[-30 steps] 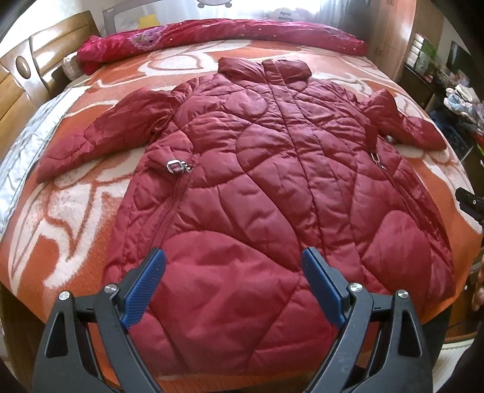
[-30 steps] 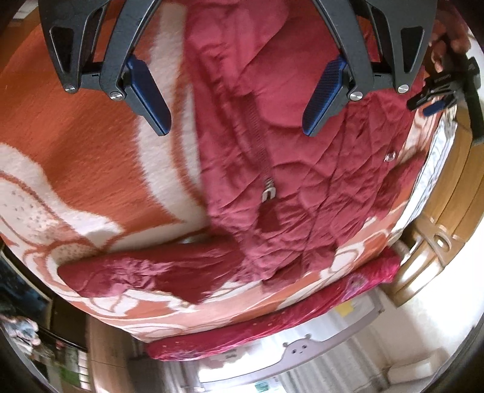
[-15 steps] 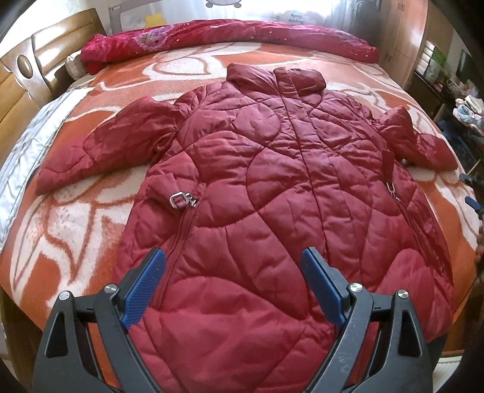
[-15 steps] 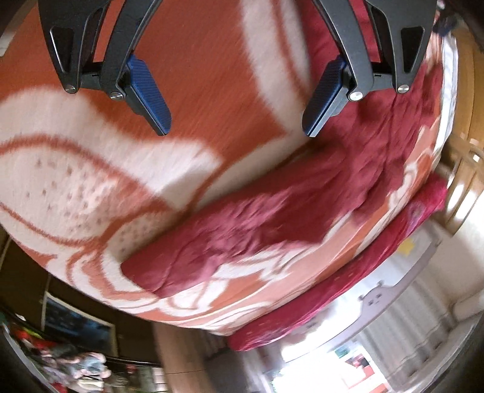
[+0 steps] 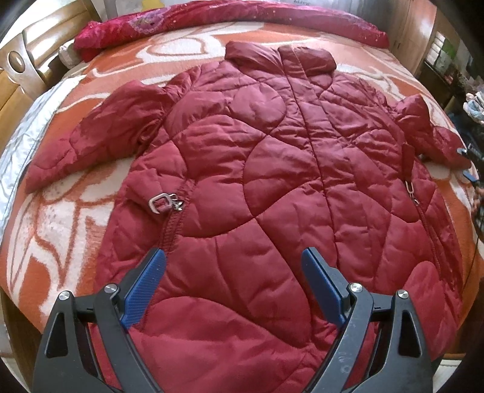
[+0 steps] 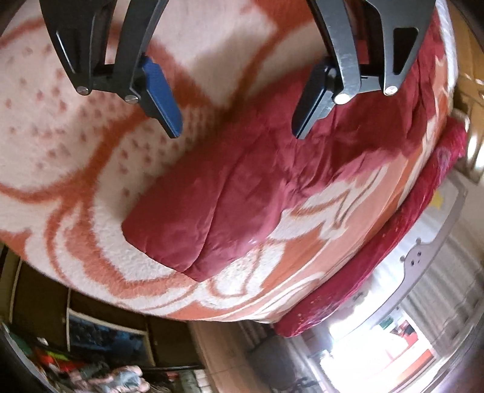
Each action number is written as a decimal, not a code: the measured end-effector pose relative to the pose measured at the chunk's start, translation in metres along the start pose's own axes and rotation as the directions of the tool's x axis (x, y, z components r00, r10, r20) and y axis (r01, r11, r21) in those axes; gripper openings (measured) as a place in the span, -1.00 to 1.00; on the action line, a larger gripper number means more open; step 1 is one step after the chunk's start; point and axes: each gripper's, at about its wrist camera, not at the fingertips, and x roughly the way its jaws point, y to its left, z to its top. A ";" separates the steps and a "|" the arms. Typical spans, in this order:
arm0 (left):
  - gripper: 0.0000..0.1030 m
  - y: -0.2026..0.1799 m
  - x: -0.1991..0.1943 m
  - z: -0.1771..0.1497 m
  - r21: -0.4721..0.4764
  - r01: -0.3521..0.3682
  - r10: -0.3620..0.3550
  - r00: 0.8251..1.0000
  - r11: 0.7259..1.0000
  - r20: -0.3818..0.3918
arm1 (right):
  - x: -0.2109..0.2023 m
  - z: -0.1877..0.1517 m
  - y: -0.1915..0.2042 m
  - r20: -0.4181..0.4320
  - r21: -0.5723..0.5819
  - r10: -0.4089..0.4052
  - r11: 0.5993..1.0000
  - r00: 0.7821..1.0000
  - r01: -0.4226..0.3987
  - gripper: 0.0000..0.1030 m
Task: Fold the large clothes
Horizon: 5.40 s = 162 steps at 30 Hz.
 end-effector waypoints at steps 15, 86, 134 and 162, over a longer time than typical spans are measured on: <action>0.79 -0.007 0.011 0.010 0.012 0.009 -0.009 1.000 1.000 -0.009 | 0.003 0.008 0.011 0.091 0.061 0.125 0.989 0.988 -0.131 -0.85; -0.87 0.084 0.042 0.172 0.116 0.126 -0.152 0.953 0.985 0.261 | -0.027 -0.229 0.322 -0.182 -0.672 0.263 0.670 0.947 -0.315 -0.21; -0.88 0.073 0.112 0.126 -0.118 0.315 -0.305 0.948 0.942 0.094 | 0.066 -0.242 0.339 -0.308 -0.687 0.086 0.669 0.948 -0.283 -0.13; 0.02 0.238 0.079 0.042 -0.515 0.312 -0.224 0.948 0.799 0.228 | -0.015 -0.246 0.342 -0.317 -0.633 0.202 0.683 0.927 -0.366 -0.10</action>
